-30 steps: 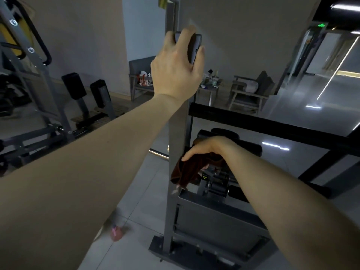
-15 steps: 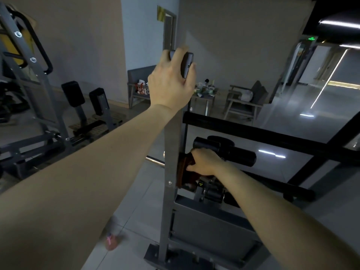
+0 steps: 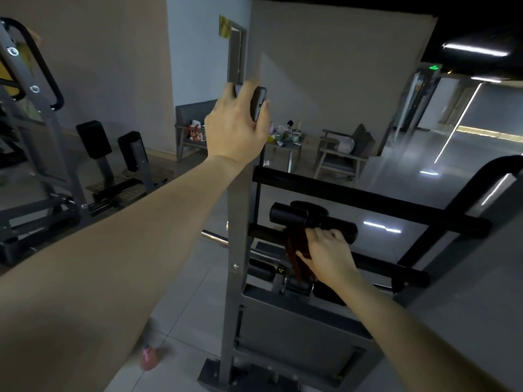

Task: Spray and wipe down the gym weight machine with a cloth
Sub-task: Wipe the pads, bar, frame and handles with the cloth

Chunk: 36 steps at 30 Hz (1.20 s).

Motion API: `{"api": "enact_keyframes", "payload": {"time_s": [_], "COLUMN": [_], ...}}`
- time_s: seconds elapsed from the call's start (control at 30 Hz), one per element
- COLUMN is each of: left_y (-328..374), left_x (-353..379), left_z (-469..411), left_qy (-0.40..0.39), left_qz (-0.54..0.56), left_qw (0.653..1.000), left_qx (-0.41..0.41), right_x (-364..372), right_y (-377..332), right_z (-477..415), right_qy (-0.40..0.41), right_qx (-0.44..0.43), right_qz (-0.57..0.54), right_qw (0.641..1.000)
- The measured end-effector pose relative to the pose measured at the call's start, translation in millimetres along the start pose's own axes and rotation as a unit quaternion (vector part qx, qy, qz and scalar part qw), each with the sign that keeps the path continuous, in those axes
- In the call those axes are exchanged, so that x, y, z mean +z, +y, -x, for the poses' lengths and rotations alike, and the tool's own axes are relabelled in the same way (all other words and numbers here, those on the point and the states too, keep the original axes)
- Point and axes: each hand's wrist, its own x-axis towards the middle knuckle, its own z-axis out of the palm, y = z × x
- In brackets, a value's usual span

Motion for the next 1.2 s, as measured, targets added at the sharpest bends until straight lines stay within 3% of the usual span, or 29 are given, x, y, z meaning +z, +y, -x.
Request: {"api": "enact_keyframes", "payload": {"time_s": [0.2, 0.3, 0.37, 0.43, 0.5, 0.57, 0.8, 0.93, 1.03, 1.1, 1.2], "left_y": [8.1, 14.3, 13.0, 5.9, -3.9, -8.7, -4.0, -3.3, -3.9, -3.5, 1.1], "left_x": [-8.0, -20.6, -25.6, -23.1, -14.3, 0.5, 71.8, 87.9, 90.0, 88.8, 85.8], "left_z": [14.5, 82.3, 137.8, 178.2, 199.7, 205.5, 200.2, 205.8, 209.5, 206.6, 204.0], "left_qy": [0.003, -0.011, -0.113, -0.247, -0.322, -0.345, -0.454, -0.447, -0.435, -0.430, -0.434], "left_qz": [-0.080, -0.038, 0.001, 0.016, 0.011, -0.007, -0.155, -0.153, -0.151, -0.143, -0.148], "left_qw": [0.997, 0.988, 0.964, 0.927, 0.910, 0.912, 0.864, 0.876, 0.884, 0.888, 0.885], "left_qx": [0.013, 0.147, 0.240, 0.281, 0.262, 0.219, 0.155, 0.098, 0.085, 0.076, 0.075], "right_x": [-7.9, -6.7, -2.2, -4.8, -14.4, -22.8, -29.4, -36.8, -38.3, -36.1, -40.4], "right_y": [-23.2, -60.9, -76.9, -75.2, -59.5, -40.1, 10.7, -3.7, -18.4, -9.5, 18.8], "right_z": [-9.5, -31.3, -41.4, -42.9, -40.6, -35.8, -1.6, -13.2, -40.8, -59.2, -77.9], "right_qy": [-0.024, -0.043, -0.061, -0.069, -0.094, -0.113, -0.114, -0.145, -0.197, -0.290, -0.464], "right_qx": [-0.001, -0.026, -0.037, -0.033, -0.026, -0.020, 0.008, 0.000, 0.011, 0.018, 0.039], "right_qz": [0.075, 0.040, 0.019, -0.002, -0.038, -0.046, 0.059, 0.104, 0.012, -0.092, -0.254], "right_qw": [0.997, 0.998, 0.997, 0.997, 0.994, 0.992, 0.992, 0.984, 0.980, 0.952, 0.848]}}
